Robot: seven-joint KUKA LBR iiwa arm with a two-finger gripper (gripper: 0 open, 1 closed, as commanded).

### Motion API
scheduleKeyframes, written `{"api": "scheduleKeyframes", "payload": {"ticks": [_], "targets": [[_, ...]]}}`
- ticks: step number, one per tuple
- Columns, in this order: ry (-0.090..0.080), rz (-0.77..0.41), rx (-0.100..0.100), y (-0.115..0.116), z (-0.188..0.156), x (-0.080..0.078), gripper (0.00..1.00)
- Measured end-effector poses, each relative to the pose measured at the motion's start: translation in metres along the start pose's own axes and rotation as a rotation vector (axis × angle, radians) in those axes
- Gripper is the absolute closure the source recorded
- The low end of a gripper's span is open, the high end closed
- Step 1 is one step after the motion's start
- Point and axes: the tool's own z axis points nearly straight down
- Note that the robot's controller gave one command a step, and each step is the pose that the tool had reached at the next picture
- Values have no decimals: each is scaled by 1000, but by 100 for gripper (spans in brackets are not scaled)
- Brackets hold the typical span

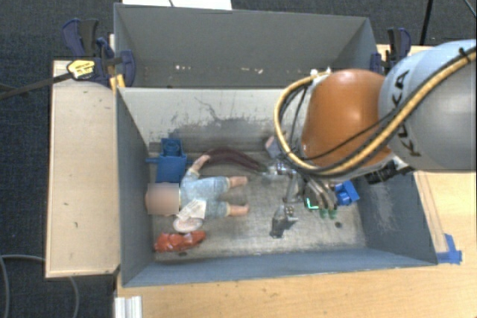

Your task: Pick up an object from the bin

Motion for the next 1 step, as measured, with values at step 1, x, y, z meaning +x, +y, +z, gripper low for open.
{"api": "scheduleKeyframes", "payload": {"ticks": [1], "targets": [[-7,2,-1,0,-3,-2,0]]}}
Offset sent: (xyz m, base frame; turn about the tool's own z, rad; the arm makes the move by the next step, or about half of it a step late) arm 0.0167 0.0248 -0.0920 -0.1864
